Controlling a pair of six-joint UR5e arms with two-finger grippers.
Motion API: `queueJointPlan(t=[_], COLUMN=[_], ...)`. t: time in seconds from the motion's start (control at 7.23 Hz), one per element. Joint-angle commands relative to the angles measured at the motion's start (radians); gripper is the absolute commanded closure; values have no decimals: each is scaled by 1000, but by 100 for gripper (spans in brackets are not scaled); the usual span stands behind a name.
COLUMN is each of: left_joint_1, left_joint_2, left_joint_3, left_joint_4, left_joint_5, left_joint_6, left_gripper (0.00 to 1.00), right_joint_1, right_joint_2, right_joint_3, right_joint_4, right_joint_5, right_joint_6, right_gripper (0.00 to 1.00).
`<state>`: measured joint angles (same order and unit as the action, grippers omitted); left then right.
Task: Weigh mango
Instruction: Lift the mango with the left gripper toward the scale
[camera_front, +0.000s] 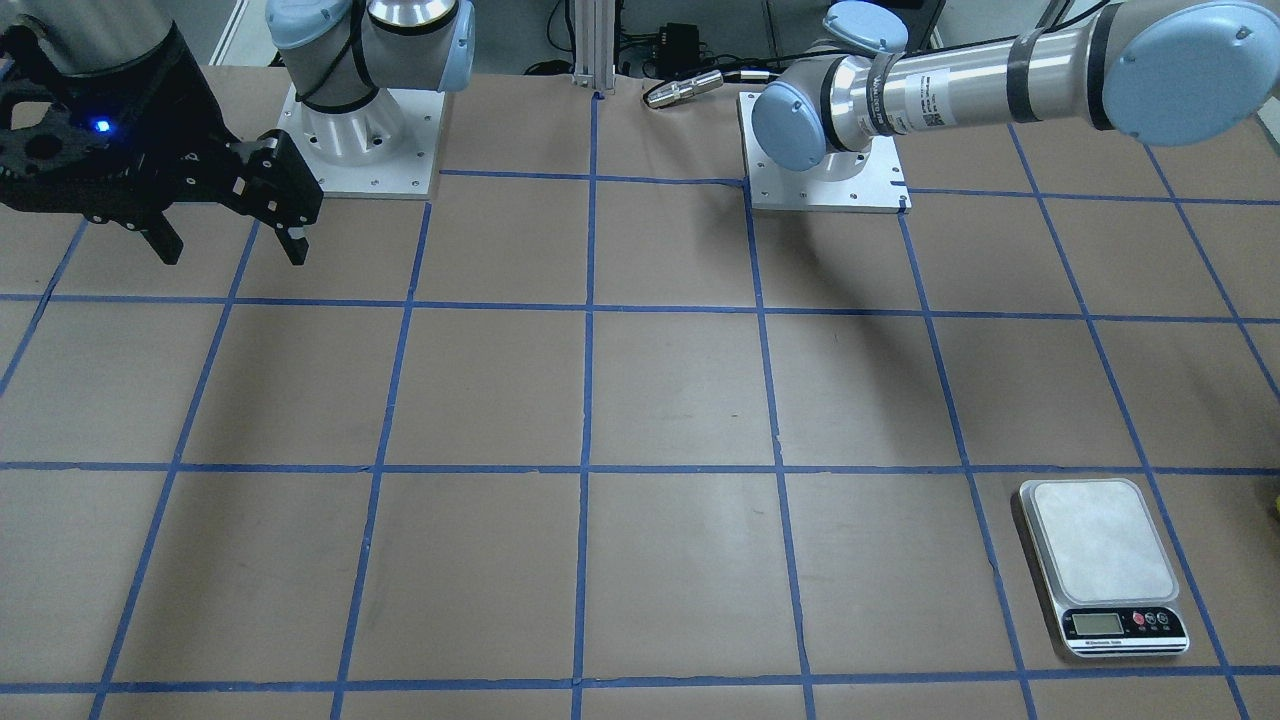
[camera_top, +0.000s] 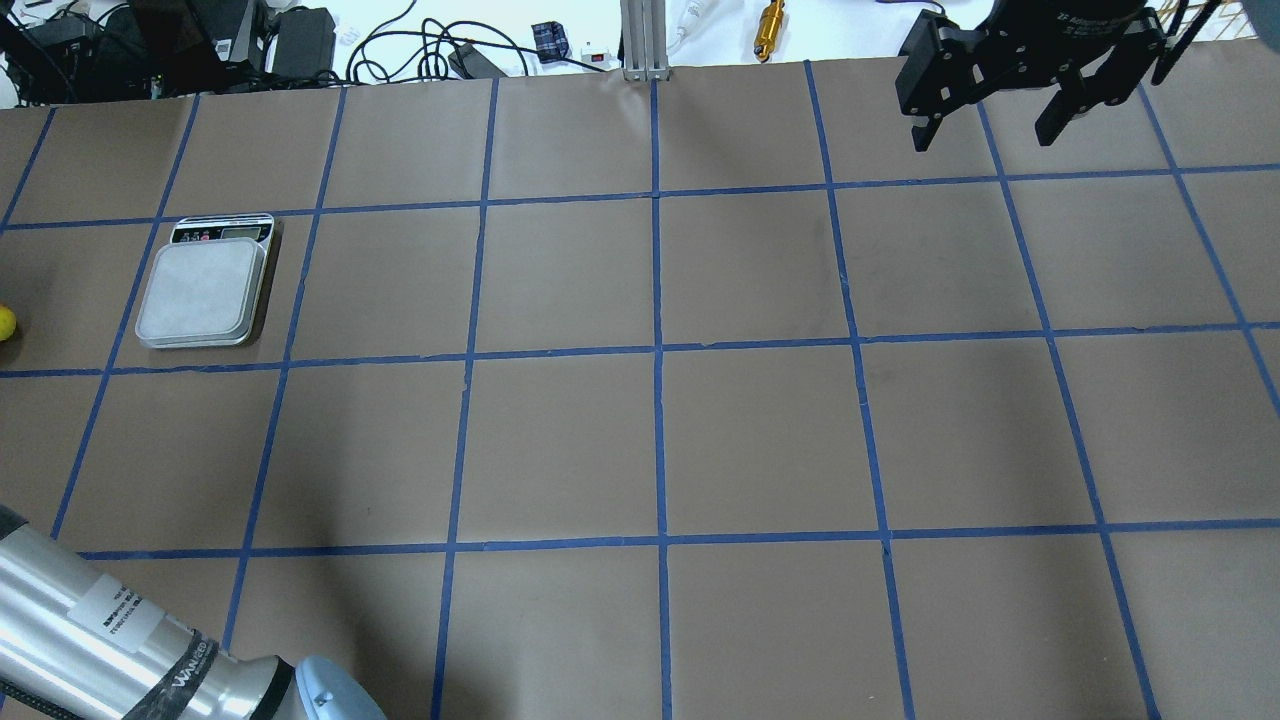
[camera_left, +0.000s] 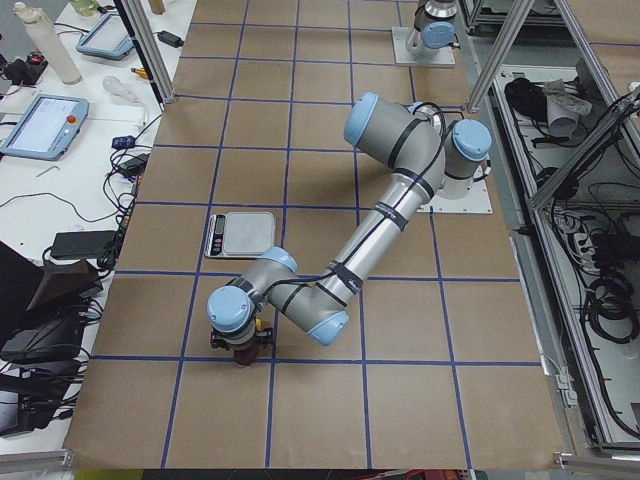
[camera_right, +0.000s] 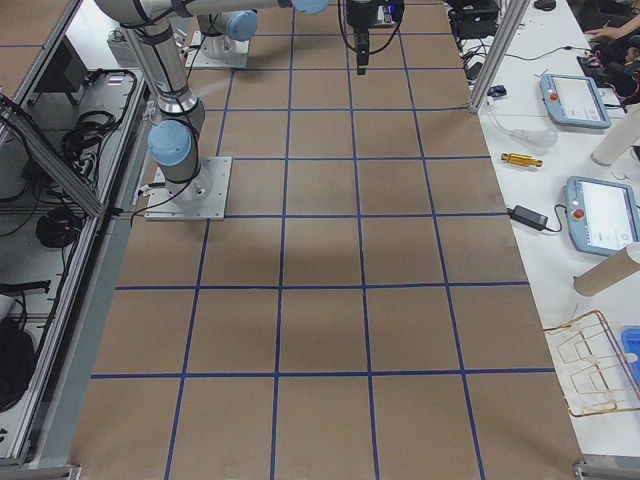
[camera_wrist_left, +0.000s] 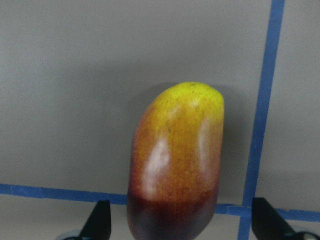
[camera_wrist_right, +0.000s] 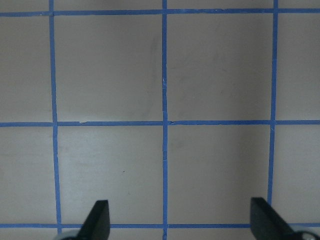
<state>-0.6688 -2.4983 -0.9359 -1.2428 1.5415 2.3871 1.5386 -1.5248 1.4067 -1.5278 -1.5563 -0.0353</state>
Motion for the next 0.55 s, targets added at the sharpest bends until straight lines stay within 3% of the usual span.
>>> queueJointPlan(t=[0.0,0.28,0.41], left_joint_1=[0,-2,-2], left_joint_2=[-20,-48,-51], left_joint_3=[-7,-9,-9], left_joint_4=[19,54,54], left_joint_5=[-12,-12,-12], left_joint_6=[17,26,27], left_gripper=[0,0,6], right_joint_1=[0,0,0], right_joint_2=[0,-1,0], right_joint_3=[0,0,0], right_joint_4=[0,0,0], right_joint_5=[1,-1,1], right_joint_6=[0,0,0], right_gripper=[0,0,0])
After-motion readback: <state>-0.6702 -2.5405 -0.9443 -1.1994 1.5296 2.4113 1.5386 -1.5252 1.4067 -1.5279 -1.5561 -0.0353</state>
